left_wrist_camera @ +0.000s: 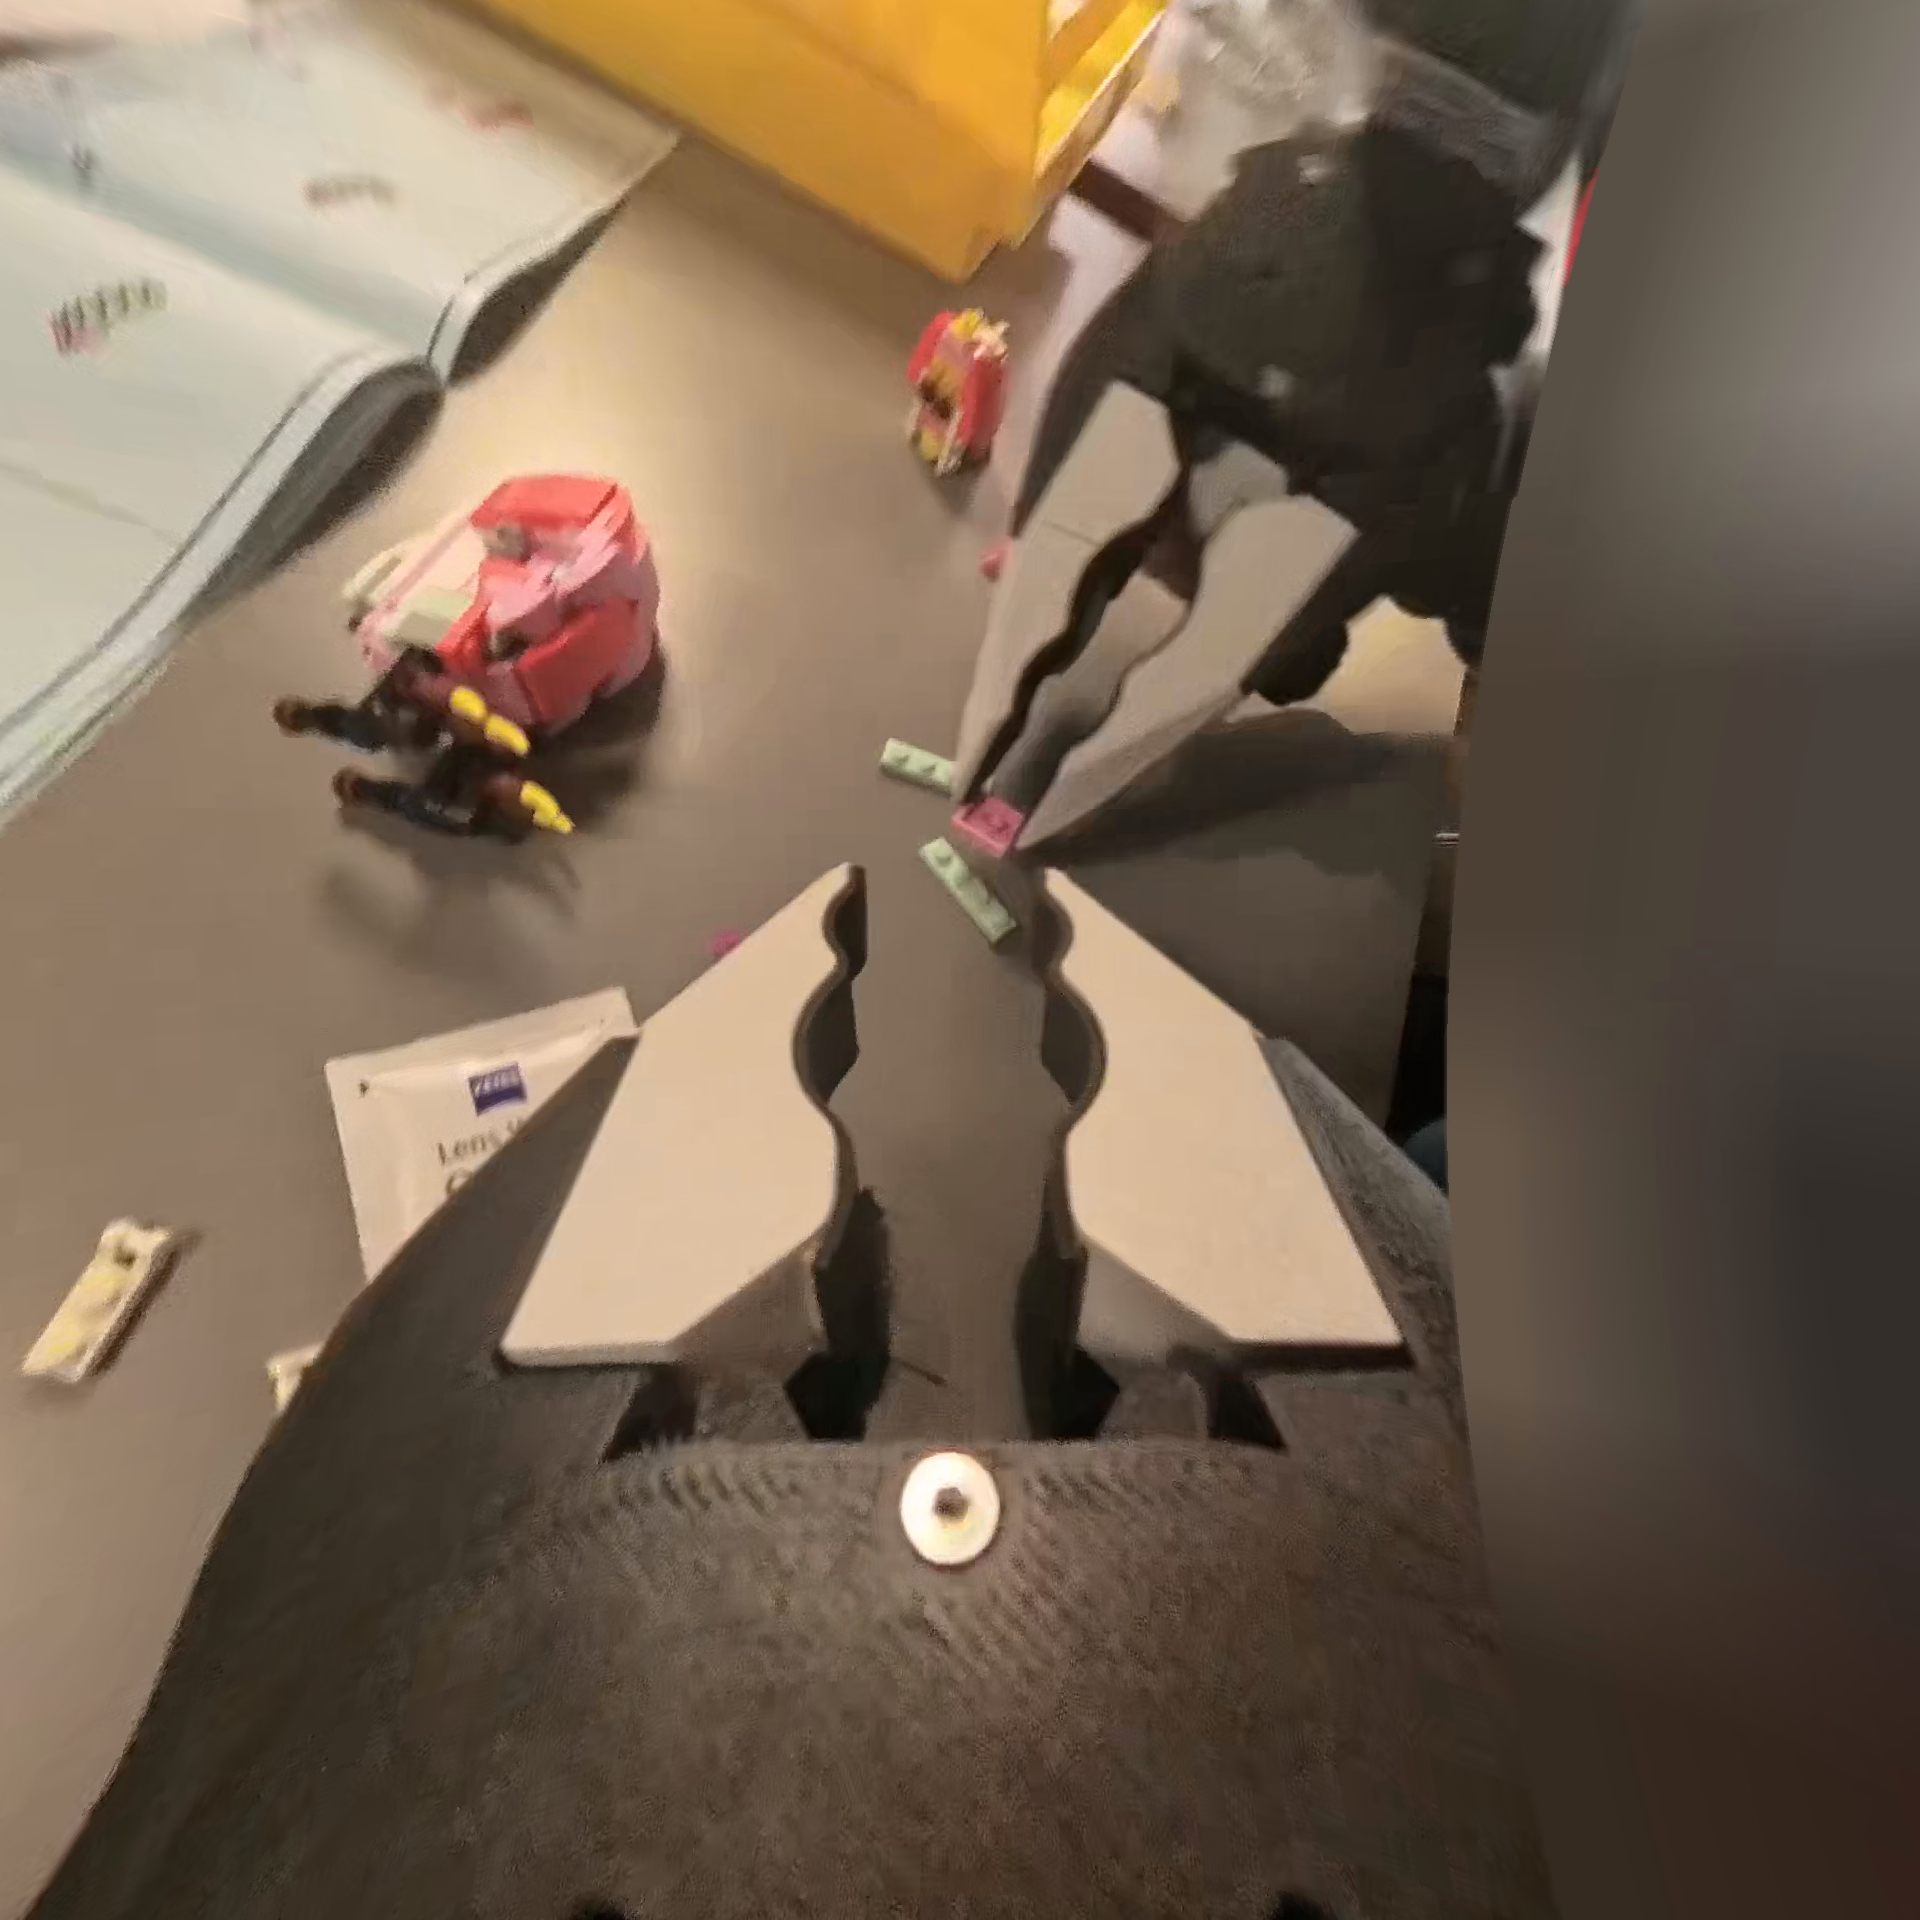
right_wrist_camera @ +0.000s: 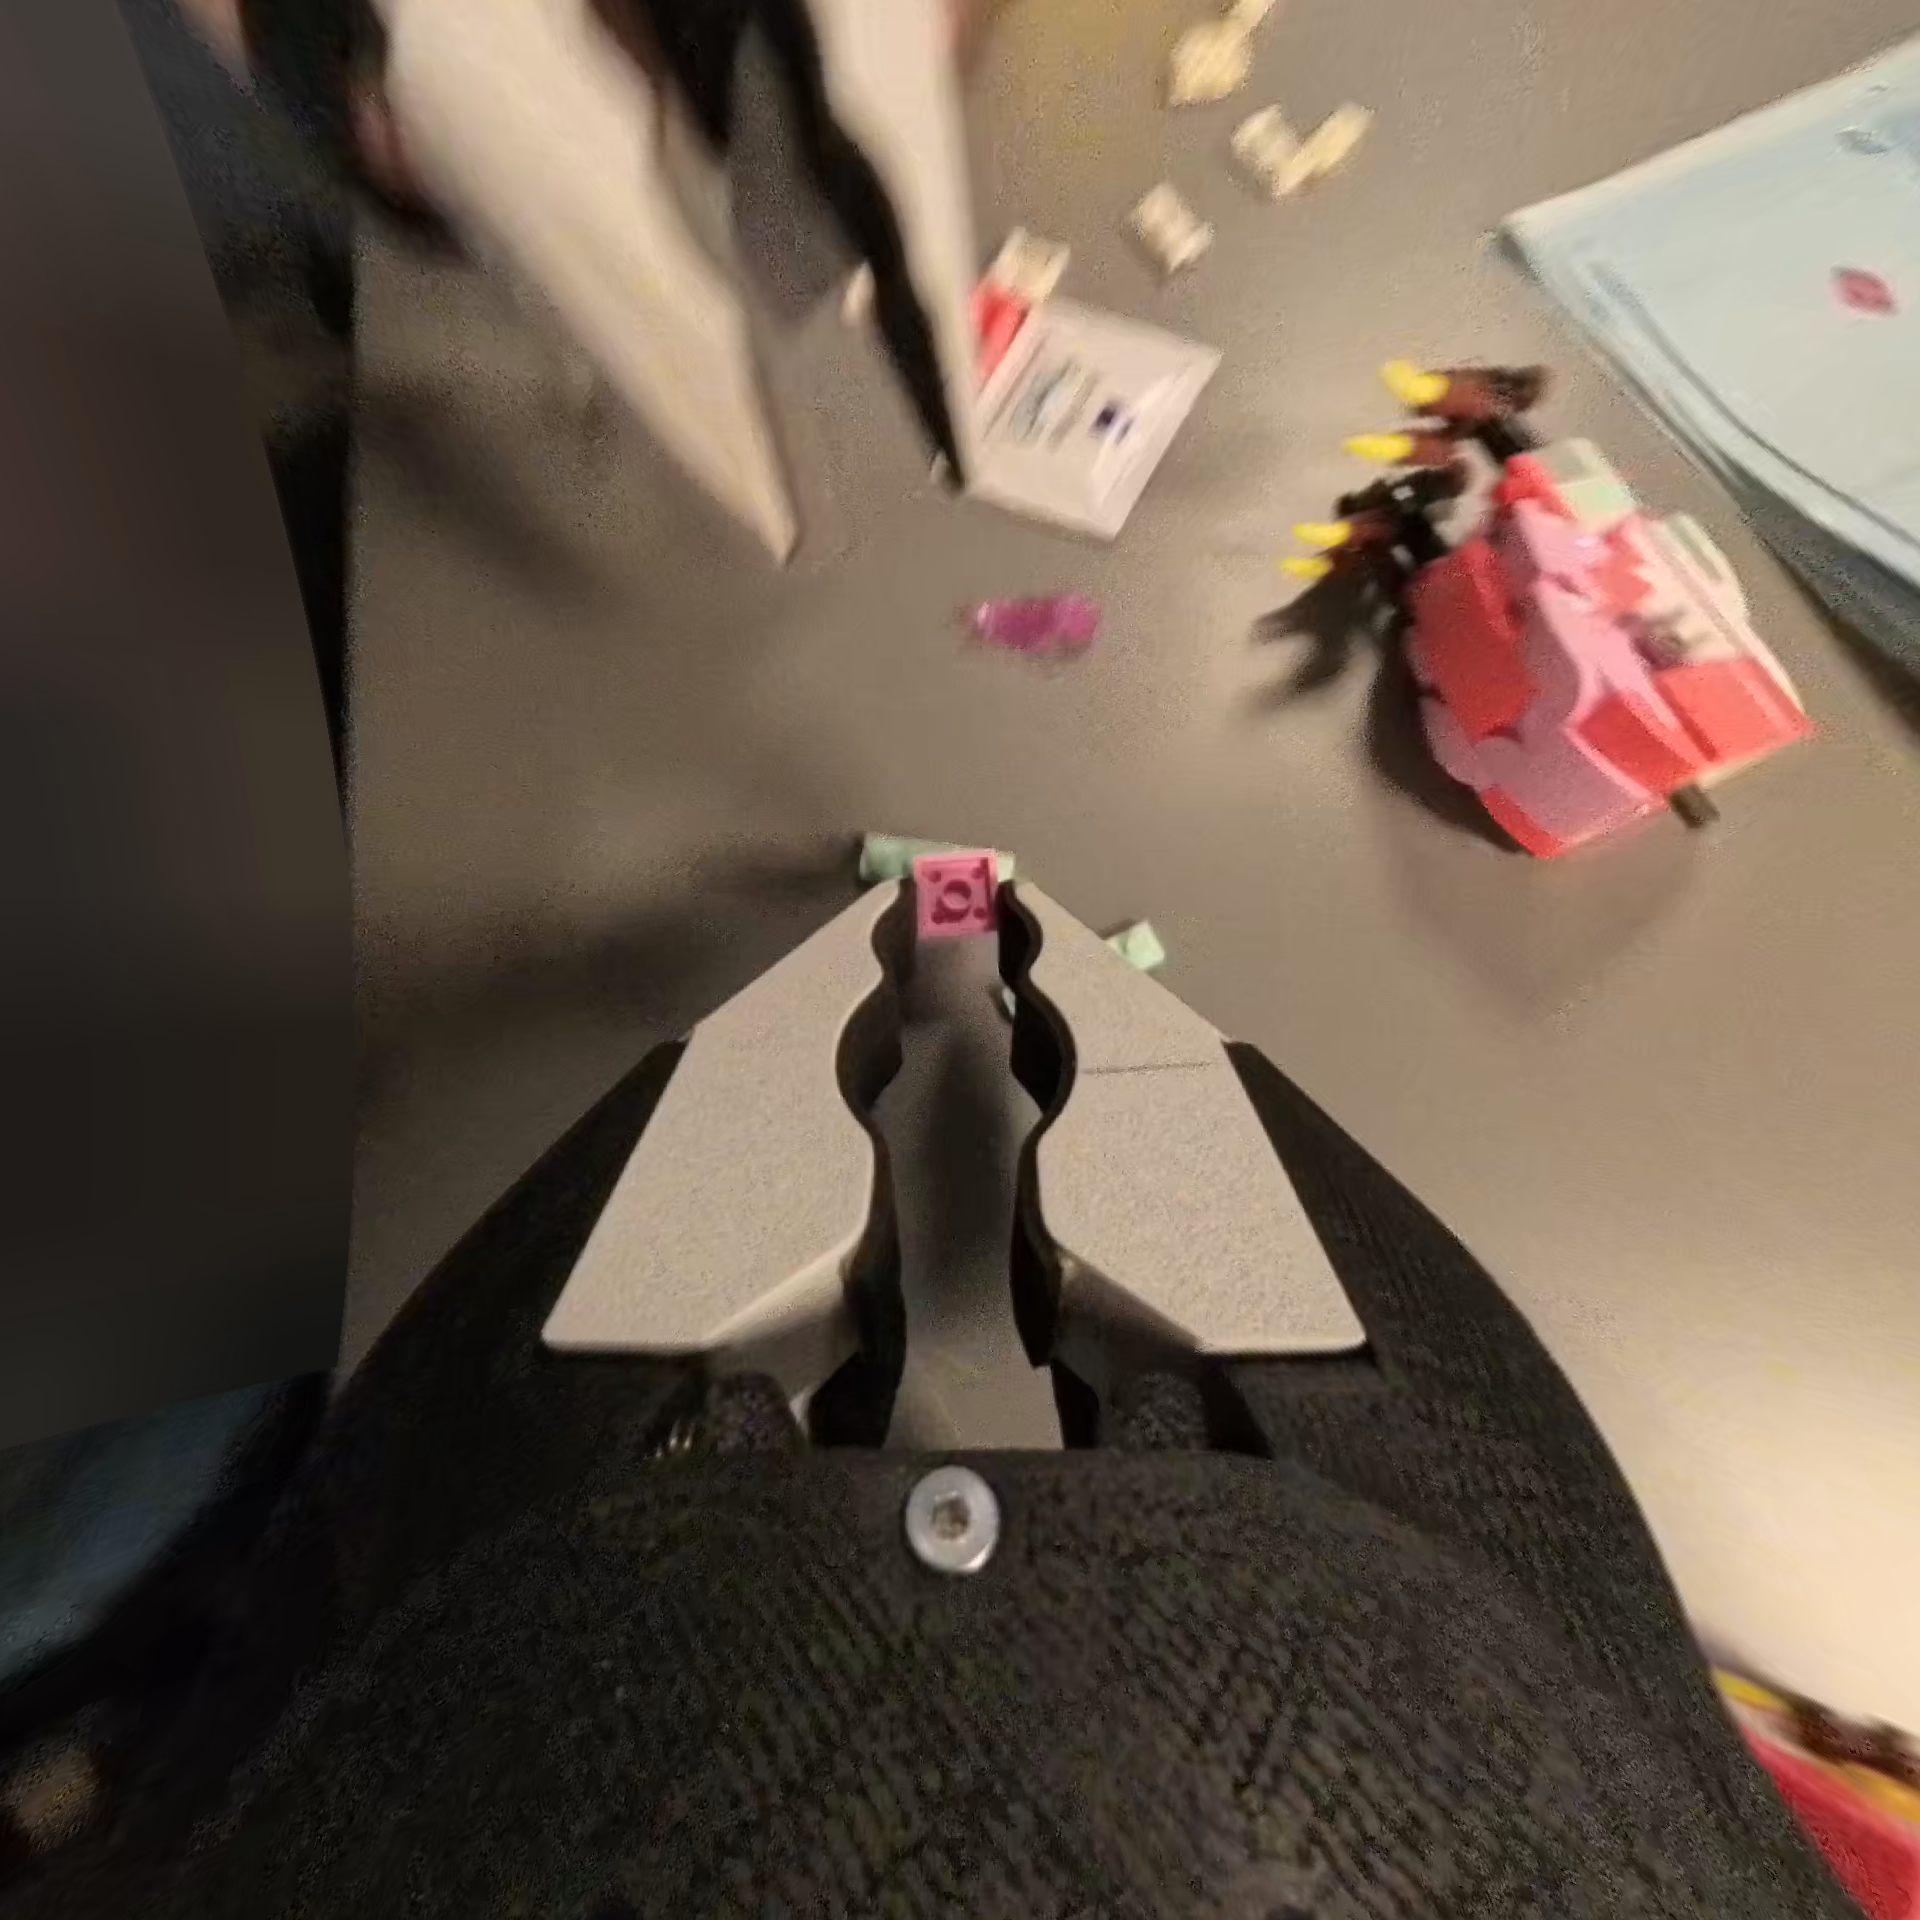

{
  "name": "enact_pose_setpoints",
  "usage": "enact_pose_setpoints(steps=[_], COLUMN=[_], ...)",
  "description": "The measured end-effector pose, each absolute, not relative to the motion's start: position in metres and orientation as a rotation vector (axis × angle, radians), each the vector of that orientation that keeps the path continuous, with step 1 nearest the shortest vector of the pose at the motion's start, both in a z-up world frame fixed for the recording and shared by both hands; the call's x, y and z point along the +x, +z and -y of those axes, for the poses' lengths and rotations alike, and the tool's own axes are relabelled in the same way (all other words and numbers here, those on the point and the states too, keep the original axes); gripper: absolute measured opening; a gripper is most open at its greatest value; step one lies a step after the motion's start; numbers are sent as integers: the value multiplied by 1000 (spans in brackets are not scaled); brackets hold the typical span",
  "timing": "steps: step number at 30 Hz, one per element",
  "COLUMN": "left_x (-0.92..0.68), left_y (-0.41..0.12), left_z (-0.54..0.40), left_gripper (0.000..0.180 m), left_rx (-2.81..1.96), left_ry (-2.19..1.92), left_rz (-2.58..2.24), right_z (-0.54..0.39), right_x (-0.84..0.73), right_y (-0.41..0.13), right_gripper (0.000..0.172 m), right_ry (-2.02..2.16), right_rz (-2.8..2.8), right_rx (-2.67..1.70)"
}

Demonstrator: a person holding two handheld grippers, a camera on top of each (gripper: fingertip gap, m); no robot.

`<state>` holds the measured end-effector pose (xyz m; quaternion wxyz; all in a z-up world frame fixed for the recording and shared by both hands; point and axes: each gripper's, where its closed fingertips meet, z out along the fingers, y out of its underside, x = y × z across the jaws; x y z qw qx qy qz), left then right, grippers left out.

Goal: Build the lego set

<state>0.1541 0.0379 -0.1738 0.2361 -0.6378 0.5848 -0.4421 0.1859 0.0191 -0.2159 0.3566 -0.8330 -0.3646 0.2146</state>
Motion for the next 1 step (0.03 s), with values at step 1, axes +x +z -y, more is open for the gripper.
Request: enact_pose_setpoints(steps=[1], left_x=[156], left_y=[-173], left_z=[-37], left_gripper=[31], left_rx=[-1689], left_ry=[-1203], left_rz=[-1608], right_z=[-24], right_x=[183], right_y=[-205], right_gripper=[13], right_ry=[689], right_rz=[789], right_rx=[-2126])
